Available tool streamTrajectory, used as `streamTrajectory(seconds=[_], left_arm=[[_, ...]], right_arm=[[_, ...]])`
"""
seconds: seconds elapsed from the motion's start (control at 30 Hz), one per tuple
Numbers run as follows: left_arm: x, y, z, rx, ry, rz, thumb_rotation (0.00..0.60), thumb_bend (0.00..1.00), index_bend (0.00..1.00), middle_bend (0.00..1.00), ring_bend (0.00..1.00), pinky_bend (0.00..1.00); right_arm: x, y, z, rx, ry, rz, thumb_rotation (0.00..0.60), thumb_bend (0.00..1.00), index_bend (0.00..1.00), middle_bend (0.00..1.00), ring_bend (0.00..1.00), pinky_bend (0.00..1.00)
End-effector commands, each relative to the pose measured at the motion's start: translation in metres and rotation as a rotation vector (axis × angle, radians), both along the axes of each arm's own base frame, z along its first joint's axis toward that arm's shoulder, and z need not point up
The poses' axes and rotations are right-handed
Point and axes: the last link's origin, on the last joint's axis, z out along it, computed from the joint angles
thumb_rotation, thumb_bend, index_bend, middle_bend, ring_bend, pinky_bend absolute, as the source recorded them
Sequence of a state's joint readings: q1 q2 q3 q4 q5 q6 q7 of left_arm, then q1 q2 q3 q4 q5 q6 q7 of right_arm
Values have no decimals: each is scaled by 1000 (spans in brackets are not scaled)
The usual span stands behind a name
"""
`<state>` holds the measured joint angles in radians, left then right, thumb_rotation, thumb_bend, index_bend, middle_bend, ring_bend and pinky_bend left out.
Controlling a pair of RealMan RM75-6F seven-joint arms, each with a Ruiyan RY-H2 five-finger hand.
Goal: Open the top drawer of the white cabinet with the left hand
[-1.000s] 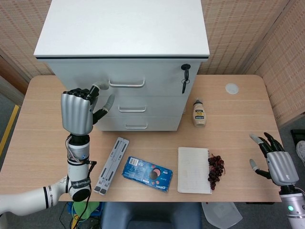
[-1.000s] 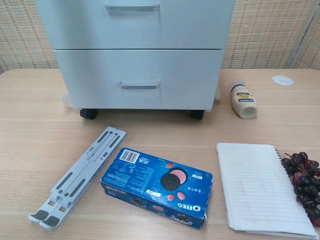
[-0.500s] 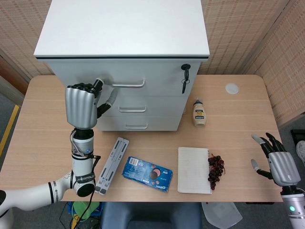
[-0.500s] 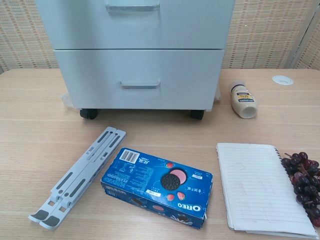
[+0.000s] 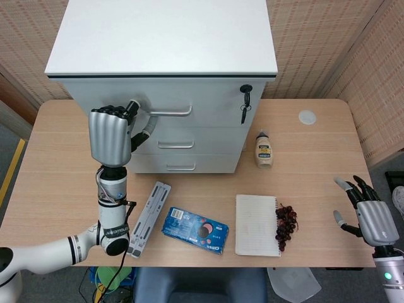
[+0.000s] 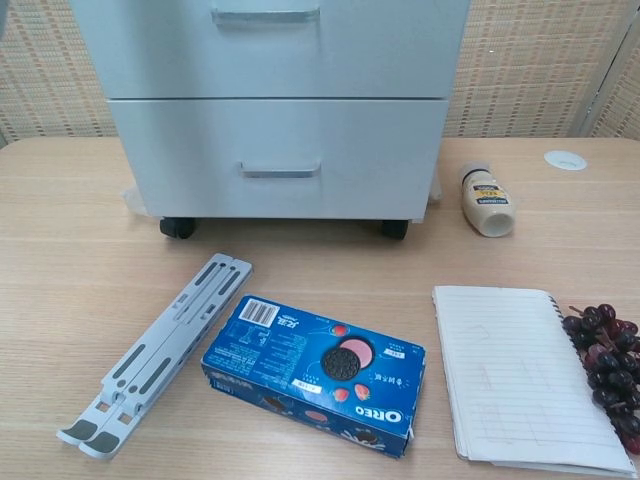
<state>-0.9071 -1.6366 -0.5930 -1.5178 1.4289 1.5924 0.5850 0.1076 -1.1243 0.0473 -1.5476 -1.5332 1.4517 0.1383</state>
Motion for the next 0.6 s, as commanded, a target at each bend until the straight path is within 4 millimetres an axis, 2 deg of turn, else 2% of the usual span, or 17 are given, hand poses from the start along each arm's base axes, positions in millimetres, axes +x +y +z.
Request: streamTrajectory(seconds=[0.03,0.6], left_arm=[[1,0,0,1,-2,-3,600,235,576,1000,992,1000],[1,0,0,-8,-1,-8,600,318,593,1000,992,1000]], right_arm=[[0,0,0,0,0,-1,600,336,136,202,110,148],[-2,0,0,-1,-1,-3,600,328,136,202,110,148]])
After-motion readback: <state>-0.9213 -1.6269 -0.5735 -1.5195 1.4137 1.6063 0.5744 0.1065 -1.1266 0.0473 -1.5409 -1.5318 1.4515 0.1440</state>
